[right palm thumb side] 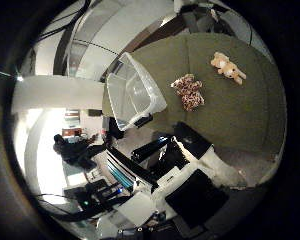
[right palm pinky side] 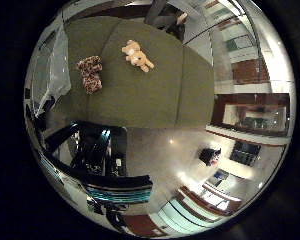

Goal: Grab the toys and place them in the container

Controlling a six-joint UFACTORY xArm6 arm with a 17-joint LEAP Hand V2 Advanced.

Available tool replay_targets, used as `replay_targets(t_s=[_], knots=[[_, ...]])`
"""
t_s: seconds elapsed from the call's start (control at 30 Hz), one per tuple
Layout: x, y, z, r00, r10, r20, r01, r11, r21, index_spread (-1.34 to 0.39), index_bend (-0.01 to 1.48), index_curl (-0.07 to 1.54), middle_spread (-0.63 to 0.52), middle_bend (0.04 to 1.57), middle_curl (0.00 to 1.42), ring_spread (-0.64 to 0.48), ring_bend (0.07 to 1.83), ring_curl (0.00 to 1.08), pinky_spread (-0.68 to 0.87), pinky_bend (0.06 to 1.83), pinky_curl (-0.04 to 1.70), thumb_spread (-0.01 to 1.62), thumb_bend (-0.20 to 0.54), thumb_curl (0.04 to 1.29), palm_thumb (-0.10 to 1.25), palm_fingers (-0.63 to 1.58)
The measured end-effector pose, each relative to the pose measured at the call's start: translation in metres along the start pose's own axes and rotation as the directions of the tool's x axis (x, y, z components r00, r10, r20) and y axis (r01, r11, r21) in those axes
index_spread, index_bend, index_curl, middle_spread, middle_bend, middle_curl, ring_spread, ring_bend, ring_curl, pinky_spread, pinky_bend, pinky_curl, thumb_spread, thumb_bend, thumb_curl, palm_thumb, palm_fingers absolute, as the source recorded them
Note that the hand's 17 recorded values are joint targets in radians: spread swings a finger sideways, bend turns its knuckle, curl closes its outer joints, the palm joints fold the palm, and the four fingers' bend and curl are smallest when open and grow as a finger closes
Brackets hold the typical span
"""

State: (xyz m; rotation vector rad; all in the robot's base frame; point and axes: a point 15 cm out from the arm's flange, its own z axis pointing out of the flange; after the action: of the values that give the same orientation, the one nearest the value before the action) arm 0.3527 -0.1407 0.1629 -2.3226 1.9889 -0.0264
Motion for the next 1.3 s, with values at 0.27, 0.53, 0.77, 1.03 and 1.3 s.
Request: replay_targets(t_s=[0.27,0.53,0.77,1.03,1.3], knots=[[0.02,-0.02,-0.005,1.0,0.014,-0.012,-0.014,1.0,0.014,-0.36,0.19,0.37,0.04,0.18,0.27,0.19,0.2,0.22,0.35,0.44,0.12,1.12,-0.034,0.35,0.66,0.17],[0.076,-0.07,0.001,0.998,0.063,-0.019,-0.062,0.998,0.026,-0.33,0.18,0.34,0.05,0.18,0.28,0.19,0.2,0.24,0.34,0.46,0.12,1.12,-0.028,0.31,0.57,0.15],[0.105,-0.112,0.026,0.995,0.094,-0.013,-0.094,0.995,0.019,-0.3,0.17,0.33,0.06,0.19,0.29,0.19,0.22,0.25,0.34,0.48,0.12,1.1,-0.025,0.29,0.53,0.15],[0.114,-0.159,0.099,0.993,0.119,-0.009,-0.119,0.993,0.003,-0.25,0.17,0.32,0.08,0.19,0.3,0.19,0.24,0.26,0.34,0.48,0.12,1.1,-0.023,0.28,0.52,0.16],[0.116,-0.181,0.173,0.991,0.137,0.008,-0.136,0.99,-0.041,-0.23,0.17,0.31,0.09,0.2,0.31,0.19,0.25,0.26,0.34,0.49,0.12,1.09,-0.023,0.29,0.52,0.14]])
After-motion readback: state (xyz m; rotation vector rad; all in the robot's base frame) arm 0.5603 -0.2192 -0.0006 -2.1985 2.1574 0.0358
